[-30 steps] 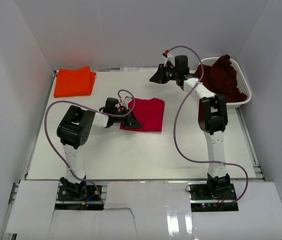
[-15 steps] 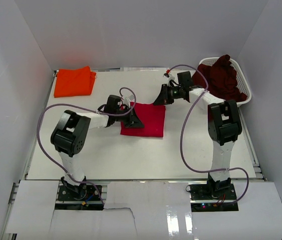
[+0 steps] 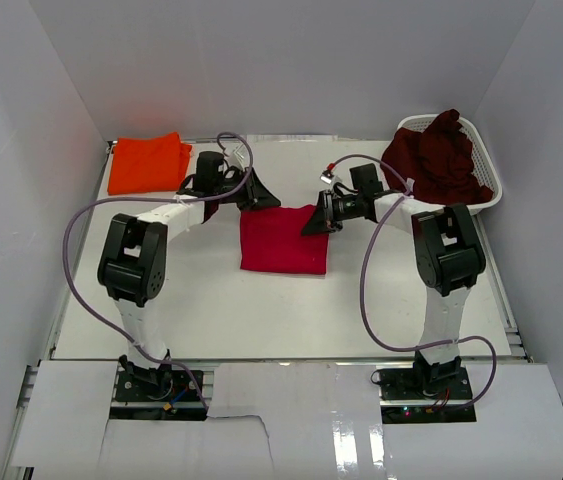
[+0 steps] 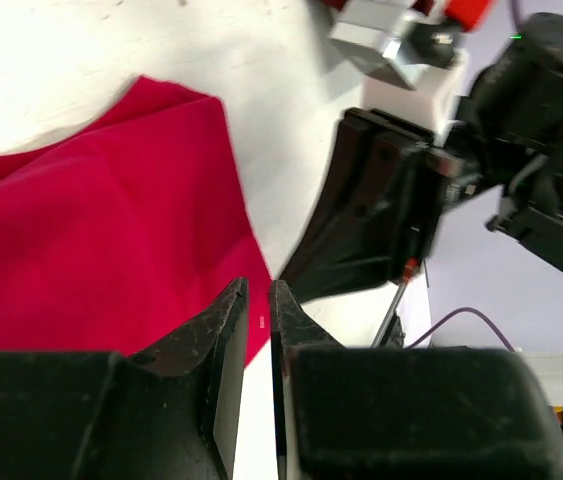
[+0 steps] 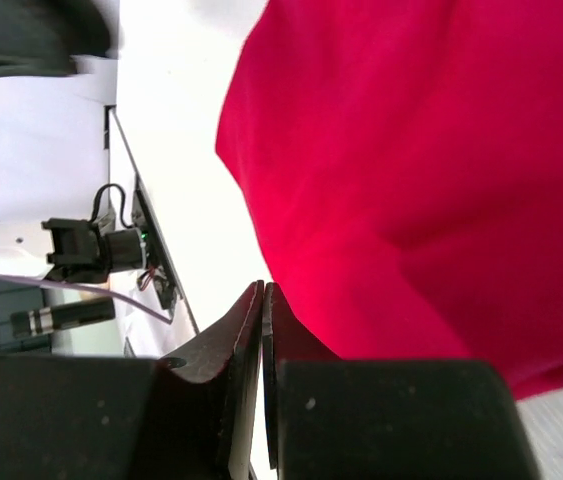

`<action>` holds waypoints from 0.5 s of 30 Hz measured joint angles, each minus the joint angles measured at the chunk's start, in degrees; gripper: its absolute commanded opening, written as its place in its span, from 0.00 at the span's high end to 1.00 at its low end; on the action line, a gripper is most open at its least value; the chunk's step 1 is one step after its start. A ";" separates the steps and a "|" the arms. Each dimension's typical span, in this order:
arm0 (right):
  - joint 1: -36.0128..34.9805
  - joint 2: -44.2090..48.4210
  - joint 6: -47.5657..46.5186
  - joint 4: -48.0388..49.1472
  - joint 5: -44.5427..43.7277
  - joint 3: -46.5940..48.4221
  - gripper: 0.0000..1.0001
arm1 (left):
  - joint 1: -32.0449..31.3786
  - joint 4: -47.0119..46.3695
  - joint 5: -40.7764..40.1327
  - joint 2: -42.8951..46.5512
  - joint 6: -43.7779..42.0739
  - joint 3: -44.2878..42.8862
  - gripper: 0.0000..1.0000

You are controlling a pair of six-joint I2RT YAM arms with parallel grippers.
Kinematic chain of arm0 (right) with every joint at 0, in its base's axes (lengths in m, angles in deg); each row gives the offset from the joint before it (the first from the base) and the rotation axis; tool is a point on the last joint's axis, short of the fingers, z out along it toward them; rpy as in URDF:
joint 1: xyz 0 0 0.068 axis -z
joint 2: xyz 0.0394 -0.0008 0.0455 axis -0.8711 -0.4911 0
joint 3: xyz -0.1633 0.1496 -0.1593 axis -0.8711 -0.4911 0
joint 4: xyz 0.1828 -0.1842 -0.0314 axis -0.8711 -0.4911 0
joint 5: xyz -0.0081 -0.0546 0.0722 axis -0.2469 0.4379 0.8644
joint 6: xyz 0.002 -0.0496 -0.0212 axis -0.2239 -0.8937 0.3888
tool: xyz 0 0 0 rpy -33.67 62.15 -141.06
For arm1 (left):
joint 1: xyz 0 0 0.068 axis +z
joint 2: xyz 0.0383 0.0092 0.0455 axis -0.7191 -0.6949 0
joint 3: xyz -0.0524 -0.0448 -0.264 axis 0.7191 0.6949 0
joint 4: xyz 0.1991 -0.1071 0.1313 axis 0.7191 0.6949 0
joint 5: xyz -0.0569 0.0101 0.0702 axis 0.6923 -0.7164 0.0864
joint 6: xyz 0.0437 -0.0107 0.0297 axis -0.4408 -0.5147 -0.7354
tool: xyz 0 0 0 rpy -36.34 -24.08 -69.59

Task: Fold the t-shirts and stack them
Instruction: Smooth out wrinkles on the folded tshirt

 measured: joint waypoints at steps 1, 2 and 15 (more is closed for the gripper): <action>-0.24 -0.15 0.24 0.44 0.52 0.00 0.92 | 0.07 -0.07 0.02 -1.20 -0.02 -0.26 0.75; -0.48 -0.50 0.61 0.96 1.18 0.04 0.92 | 0.04 -0.17 -0.02 -2.23 -0.04 -0.37 0.75; -3.30 -9.40 3.28 2.95 2.45 0.79 0.92 | -0.31 2.71 -5.16 -10.73 -4.00 -3.56 0.75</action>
